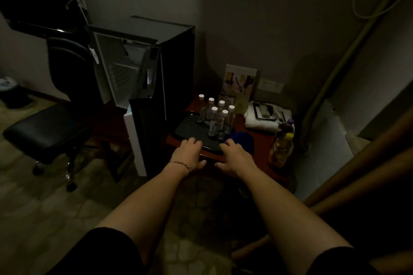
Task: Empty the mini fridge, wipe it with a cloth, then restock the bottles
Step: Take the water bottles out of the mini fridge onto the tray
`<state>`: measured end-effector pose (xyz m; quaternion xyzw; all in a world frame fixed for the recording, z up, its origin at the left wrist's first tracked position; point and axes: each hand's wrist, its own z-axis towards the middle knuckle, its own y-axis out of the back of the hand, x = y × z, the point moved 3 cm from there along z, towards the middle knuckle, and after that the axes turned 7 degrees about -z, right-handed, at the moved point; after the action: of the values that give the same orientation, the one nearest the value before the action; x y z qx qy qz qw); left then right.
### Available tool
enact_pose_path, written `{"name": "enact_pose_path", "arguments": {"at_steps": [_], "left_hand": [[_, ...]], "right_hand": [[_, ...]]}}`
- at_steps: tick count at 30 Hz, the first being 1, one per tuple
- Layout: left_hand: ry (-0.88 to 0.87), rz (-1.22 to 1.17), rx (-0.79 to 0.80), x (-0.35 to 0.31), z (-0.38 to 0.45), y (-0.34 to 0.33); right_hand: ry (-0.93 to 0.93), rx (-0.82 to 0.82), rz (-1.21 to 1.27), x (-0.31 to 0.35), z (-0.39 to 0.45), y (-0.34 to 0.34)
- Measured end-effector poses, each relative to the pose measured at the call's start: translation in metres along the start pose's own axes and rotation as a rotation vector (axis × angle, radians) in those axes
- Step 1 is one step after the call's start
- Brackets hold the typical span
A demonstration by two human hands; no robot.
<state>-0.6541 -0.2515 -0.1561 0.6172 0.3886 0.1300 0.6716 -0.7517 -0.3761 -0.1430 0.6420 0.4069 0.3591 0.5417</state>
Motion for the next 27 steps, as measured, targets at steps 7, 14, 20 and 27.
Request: {"name": "enact_pose_path", "arguments": {"at_steps": [7, 14, 20, 27], "left_hand": [[-0.017, -0.052, 0.029, 0.046, -0.085, 0.007], [0.063, -0.068, -0.019, 0.129, -0.160, 0.032], [0.185, -0.044, -0.072, 0.196, -0.178, 0.058], [0.253, -0.042, -0.075, 0.249, -0.148, 0.077]], "right_hand": [[0.048, 0.003, -0.002, 0.078, -0.053, -0.008], [0.099, 0.020, 0.027, 0.181, -0.087, -0.016], [0.236, -0.017, 0.028, 0.253, -0.082, -0.008], [0.333, 0.021, 0.011, 0.304, -0.025, -0.003]]}}
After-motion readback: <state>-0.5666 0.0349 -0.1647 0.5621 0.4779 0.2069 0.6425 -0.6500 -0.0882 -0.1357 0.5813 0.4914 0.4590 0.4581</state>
